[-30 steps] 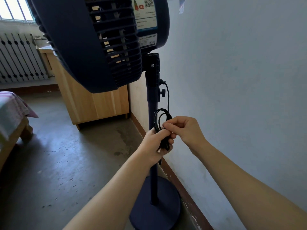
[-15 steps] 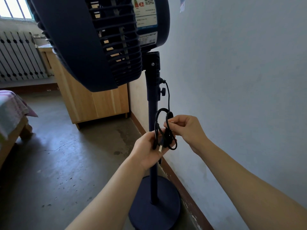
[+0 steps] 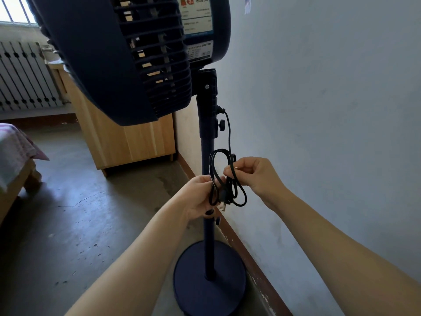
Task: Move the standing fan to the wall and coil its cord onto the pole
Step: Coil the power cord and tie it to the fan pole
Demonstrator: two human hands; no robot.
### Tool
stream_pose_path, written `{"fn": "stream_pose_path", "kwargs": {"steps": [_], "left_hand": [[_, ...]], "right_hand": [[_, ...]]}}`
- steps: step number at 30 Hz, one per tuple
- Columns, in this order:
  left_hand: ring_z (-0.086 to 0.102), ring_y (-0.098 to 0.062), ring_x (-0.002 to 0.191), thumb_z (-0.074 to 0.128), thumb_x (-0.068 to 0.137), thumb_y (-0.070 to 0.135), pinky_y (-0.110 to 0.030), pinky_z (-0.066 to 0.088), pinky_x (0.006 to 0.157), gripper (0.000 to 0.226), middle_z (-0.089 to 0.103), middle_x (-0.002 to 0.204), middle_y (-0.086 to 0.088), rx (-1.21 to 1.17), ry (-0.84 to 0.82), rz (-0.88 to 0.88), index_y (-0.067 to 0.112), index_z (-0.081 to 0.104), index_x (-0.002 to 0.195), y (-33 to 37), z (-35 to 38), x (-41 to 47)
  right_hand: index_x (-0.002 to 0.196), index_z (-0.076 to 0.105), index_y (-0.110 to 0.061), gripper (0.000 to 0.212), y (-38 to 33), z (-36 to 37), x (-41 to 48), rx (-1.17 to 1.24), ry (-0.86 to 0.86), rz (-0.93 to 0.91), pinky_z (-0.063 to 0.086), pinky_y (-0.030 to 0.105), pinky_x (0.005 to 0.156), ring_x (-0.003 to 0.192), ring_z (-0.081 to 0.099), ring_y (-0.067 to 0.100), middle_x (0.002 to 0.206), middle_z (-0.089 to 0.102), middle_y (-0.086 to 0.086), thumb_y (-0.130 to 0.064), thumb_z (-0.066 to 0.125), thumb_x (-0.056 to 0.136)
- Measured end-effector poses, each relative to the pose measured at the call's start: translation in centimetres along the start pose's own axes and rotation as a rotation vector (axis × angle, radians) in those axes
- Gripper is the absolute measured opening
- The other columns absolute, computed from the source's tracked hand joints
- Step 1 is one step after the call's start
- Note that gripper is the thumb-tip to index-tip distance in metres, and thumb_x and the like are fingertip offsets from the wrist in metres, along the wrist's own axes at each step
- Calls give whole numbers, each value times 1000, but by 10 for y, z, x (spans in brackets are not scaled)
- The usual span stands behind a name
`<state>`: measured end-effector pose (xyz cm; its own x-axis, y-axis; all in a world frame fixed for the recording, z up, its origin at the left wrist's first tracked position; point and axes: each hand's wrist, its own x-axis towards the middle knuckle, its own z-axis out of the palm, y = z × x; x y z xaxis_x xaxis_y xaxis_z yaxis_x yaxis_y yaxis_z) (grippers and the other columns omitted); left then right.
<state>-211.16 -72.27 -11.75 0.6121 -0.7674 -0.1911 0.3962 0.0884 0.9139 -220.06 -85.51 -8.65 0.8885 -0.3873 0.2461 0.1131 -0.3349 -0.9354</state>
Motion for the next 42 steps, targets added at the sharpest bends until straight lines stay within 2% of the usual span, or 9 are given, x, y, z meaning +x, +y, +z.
{"fn": "stream_pose_path", "kwargs": {"steps": [3, 5, 9, 13, 19, 29, 35, 39, 42], "left_hand": [[56, -10, 48, 48, 92, 9, -18, 48, 43, 35, 60, 63, -6, -224, 7, -155, 5, 72, 67, 3, 2, -2], [54, -10, 46, 46, 93, 10, -18, 48, 44, 30, 57, 63, -6, -288, 97, -159, 3, 70, 75, 4, 5, -4], [63, -15, 53, 43, 99, 13, -32, 55, 55, 26, 66, 69, -8, 51, 436, 118, 3, 66, 93, -1, 20, -5], [64, -23, 74, 36, 99, 13, -39, 56, 66, 29, 64, 81, -12, 50, 630, 230, 8, 61, 85, -6, 38, -9], [57, -20, 72, 32, 101, 25, -37, 52, 66, 33, 58, 77, -6, 2, 751, 319, 14, 53, 78, -18, 60, -4], [56, -10, 61, 27, 102, 32, -29, 39, 51, 31, 57, 66, 6, 484, 951, 506, 15, 47, 85, -35, 64, 2], [51, -1, 54, 29, 103, 27, -25, 40, 56, 34, 52, 65, 6, 430, 788, 552, 14, 49, 79, -29, 51, -1], [54, -6, 60, 29, 102, 36, -39, 49, 62, 32, 53, 69, 1, 341, 609, 538, 19, 47, 81, -30, 42, -11], [58, 0, 59, 41, 97, 40, -26, 52, 56, 23, 57, 73, 5, 368, 495, 558, 21, 48, 86, -29, 37, -17]], "right_hand": [[74, 72, -18, 11, -1, -1, 0, -19, 0, -1, 58, 20, 71, 73, 71, 14, 76, 74, 0, -9, 71, 79], [76, 72, -18, 10, -1, 0, 1, -80, 19, -9, 58, 22, 72, 72, 71, 13, 76, 73, 1, -9, 71, 80], [87, 73, -8, 7, -2, 6, 3, -222, 71, -30, 59, 37, 82, 77, 71, 20, 84, 74, 9, -10, 70, 81], [86, 73, -12, 8, -2, 18, 2, -360, 146, -69, 58, 37, 83, 80, 70, 17, 87, 74, 5, -16, 70, 81], [88, 72, -19, 11, 0, 29, 0, -575, 267, -130, 34, 4, 62, 76, 63, 8, 88, 74, -3, -27, 66, 84], [84, 73, -21, 9, -1, 34, -1, -547, 295, -144, 48, 15, 66, 67, 61, 5, 82, 73, -6, -26, 66, 82], [81, 72, -23, 4, -2, 29, -3, -418, 215, -115, 58, 25, 73, 68, 66, 5, 73, 67, -11, -25, 69, 82], [79, 70, -23, 2, -6, 28, 0, -397, 187, -106, 60, 30, 73, 68, 67, 8, 72, 66, -9, -24, 70, 81], [78, 70, -23, 2, -8, 26, 3, -382, 151, -89, 60, 29, 71, 68, 68, 9, 71, 67, -8, -23, 72, 79]]}}
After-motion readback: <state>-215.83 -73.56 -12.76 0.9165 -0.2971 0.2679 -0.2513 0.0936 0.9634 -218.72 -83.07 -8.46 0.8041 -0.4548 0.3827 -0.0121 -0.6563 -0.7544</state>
